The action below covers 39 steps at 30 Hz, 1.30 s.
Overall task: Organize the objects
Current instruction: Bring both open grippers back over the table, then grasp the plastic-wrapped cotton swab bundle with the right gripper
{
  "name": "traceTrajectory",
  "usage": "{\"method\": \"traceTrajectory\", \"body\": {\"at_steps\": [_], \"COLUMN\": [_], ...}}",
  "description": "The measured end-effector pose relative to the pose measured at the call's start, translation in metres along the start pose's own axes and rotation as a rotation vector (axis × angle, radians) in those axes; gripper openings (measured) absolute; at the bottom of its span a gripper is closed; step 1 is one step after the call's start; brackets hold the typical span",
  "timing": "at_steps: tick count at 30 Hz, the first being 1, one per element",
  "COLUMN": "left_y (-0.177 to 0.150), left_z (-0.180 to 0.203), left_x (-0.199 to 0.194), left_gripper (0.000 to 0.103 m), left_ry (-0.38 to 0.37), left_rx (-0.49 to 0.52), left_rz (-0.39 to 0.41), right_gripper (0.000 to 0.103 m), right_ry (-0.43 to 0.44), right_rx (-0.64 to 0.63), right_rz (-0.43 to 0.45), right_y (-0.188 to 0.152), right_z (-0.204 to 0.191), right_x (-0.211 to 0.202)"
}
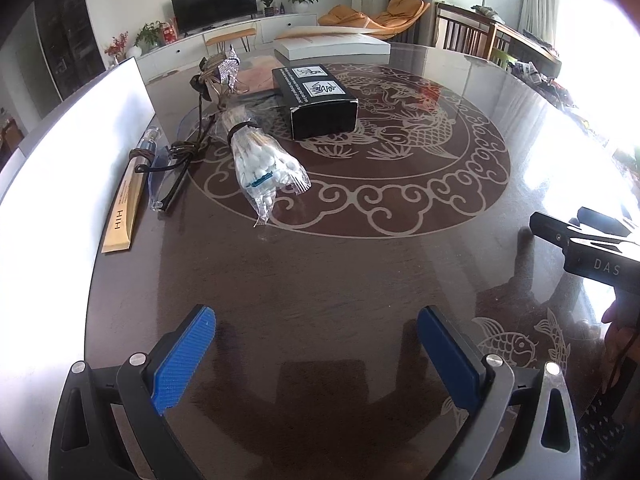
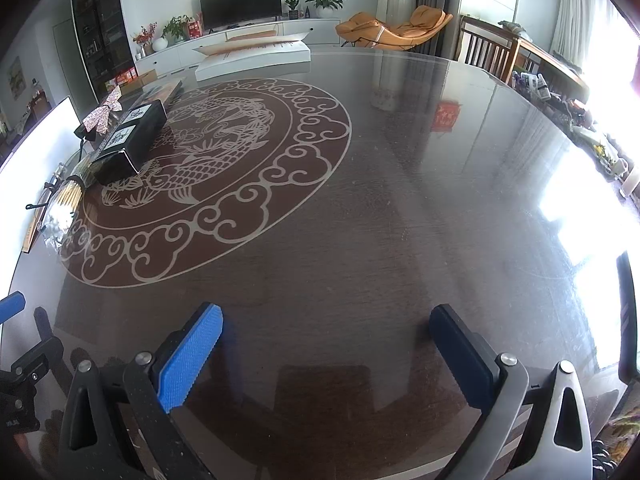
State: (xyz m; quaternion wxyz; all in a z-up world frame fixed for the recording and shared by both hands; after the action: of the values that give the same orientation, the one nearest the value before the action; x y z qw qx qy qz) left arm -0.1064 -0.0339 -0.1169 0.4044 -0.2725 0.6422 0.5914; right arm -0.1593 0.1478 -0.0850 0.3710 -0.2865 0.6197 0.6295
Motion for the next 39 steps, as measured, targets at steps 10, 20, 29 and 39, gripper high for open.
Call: {"method": "traceTrajectory", "body": {"at_steps": [10,20,29,39], "left_y": [0.001,0.002,-0.013,-0.028], "left_z": [-0.006,-0.007,-0.023,-0.034], "left_x": [0.003,0.005,-0.005,-0.014], "left_gripper": [0.103,0.103,0.103,0.103], "left_ry": [-0.014,-0.024,-0.039,-0.024], "left_rx": [-0.024,-0.007,0.016,-0.008], "left_rz": [0.019,0.021,0.015,0.051], "right_gripper": [0.103,0.103,0.103,0.083], "right_ry": [0.000,0.000,0.002,0.325], "right_rx": [0.000,0.000,0.000,-0.091], "right_rz": [0.000,0.000,0.001,-0.077], "right_y": [0.000,0.000,-0.001,0.039], "right_z": [0.000,0.000,0.000,-0.094], "right_x": [0.001,0.001,0.000,-0.021]}}
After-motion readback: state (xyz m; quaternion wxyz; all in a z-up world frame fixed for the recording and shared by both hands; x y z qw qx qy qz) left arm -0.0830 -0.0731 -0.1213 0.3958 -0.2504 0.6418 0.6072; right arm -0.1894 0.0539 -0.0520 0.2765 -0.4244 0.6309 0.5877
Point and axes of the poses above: each gripper's, at about its wrist camera, not at the fingertips, and x roughly the way its jaws point, z to its right, y to its top, the point moved 5 cm from there along x, roughly the way its jaws point, and after that the axes turned 4 degrees about -y, right-handed, at the moved point
